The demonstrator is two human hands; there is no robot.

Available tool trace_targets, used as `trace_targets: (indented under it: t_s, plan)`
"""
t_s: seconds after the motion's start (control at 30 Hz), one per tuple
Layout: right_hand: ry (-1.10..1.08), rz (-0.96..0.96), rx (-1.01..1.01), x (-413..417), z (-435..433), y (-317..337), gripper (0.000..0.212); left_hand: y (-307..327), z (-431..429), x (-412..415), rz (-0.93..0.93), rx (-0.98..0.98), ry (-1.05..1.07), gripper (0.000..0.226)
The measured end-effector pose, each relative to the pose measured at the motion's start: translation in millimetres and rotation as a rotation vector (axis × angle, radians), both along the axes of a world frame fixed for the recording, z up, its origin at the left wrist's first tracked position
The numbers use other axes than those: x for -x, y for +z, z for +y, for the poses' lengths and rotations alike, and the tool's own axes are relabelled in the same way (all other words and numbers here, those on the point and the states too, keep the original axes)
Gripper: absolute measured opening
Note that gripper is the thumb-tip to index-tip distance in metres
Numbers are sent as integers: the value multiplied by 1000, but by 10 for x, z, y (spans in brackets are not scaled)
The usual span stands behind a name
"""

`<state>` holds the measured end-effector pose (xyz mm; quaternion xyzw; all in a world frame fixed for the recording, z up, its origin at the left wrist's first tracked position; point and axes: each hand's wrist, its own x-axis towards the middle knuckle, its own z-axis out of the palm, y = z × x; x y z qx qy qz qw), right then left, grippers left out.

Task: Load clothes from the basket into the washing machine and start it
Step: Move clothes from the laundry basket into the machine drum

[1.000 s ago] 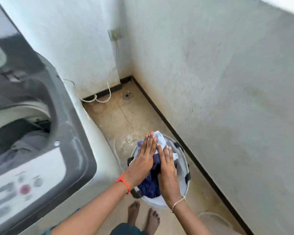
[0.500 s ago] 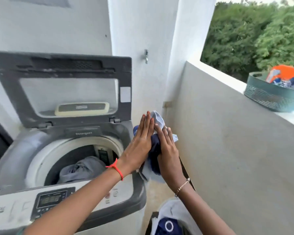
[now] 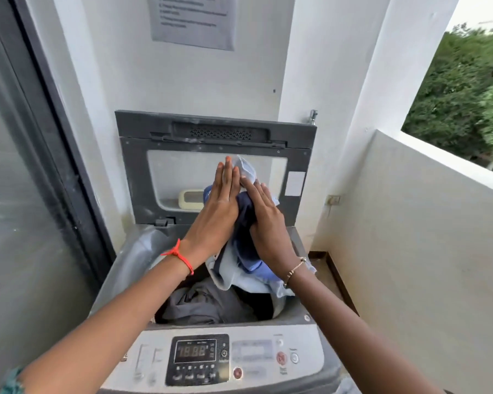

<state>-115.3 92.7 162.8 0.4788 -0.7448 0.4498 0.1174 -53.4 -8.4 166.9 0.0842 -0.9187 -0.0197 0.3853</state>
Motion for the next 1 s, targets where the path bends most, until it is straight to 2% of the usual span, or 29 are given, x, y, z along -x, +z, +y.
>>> trace_targets:
  t_s: [0.03,0.13,0.3,0.43,0.5,0.6,0.77,0.9,1.0]
  plan:
    - [22,-12,-41,-57,-125,-64,84,-127,-159,-59,-22,80,42,63]
    - [76,-33,-122,-205,-466,-369,82,-436,-473,-261,-152,128,129,74]
    - [184,-157,-365,-335,-772,-1035,82,-1246,-791,-480,-302,-42,224,83]
    - [142,-118,-806,-290,-790,-1452,96,-1499,-845,-629,-602,-87,235,148]
    - [115,-94,-864,-216,-754,-1498,105,-1489,-777,-617,-652,-114,180,155]
    - [56,-115,-796,-70,-617,-1442,105,-1432,-637,-435,-642,-141,104,145]
    - [-110,-207,-493,181,53,-1188,94,-1156,-93,81,-621,-147,-28,130]
    - [-361,-286,-264,399,970,-1014,84,-1006,638,532,-570,-179,-253,116]
    - [-586,-322,-188,473,1792,-1011,80,-1015,1335,820,-569,-171,-432,115]
